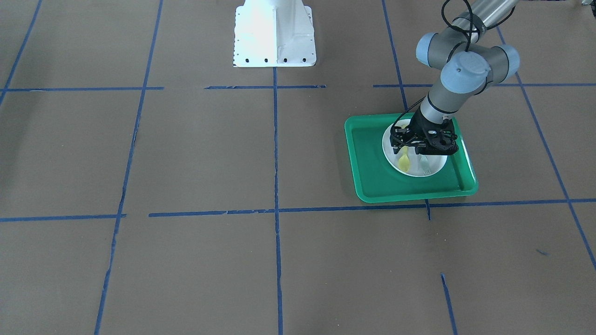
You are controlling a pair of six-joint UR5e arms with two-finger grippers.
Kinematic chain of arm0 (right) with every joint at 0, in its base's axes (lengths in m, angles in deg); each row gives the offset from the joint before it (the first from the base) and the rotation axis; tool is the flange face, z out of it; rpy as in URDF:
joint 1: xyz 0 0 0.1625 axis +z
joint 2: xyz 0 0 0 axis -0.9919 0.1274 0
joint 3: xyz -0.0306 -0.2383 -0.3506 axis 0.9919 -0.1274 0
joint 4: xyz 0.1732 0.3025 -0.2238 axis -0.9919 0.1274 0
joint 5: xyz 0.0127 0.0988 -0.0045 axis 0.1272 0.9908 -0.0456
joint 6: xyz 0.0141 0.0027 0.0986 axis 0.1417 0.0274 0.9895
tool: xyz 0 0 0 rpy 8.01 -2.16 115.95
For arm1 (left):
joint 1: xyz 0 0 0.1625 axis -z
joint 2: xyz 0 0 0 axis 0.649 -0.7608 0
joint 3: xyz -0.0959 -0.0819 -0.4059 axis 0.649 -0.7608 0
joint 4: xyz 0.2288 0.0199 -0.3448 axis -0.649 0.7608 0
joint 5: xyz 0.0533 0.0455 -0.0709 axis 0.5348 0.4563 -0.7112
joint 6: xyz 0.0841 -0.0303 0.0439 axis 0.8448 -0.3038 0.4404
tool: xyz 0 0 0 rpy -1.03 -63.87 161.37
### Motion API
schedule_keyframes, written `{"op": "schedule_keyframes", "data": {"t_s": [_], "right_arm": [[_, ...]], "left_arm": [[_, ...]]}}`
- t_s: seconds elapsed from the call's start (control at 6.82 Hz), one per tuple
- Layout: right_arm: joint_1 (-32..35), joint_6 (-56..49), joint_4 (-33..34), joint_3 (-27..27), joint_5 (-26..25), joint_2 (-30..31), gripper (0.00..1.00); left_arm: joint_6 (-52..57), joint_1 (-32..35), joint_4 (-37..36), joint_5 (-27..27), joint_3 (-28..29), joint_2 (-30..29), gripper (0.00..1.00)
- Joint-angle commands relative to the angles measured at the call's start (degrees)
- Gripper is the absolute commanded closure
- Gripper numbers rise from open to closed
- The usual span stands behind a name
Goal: Place spoon
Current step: 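Move the left gripper over the yellow spoon on the white plate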
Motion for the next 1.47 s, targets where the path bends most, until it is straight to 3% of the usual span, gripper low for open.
{"op": "schedule_keyframes", "data": {"t_s": [0.0, 0.15, 0.29, 0.88, 1.03, 1.32], "right_arm": [[0.00, -0.07, -0.09, 0.00, 0.00, 0.00, 0.00], [0.00, 0.01, 0.00, 0.00, 0.00, 0.00, 0.00], [0.00, 0.01, 0.00, 0.00, 0.00, 0.00, 0.00], [0.00, 0.01, 0.00, 0.00, 0.00, 0.00, 0.00], [0.00, -0.07, 0.00, 0.00, 0.00, 0.00, 0.00], [0.00, 0.01, 0.00, 0.00, 0.00, 0.00, 0.00]], "left_arm": [[-0.03, 0.00, 0.34, -0.01, 0.19, 0.02, 0.52], [-0.03, 0.00, 0.34, -0.09, 0.19, 0.02, 0.53], [-0.03, 0.00, 0.34, -0.09, 0.02, 0.02, 0.60], [0.06, 0.09, 0.25, -0.01, -0.16, 0.20, 0.95], [0.15, 0.35, 0.07, -0.09, -1.03, 0.20, 1.00], [0.50, 0.96, -2.72, -0.18, -6.80, 2.64, 1.00]]}}
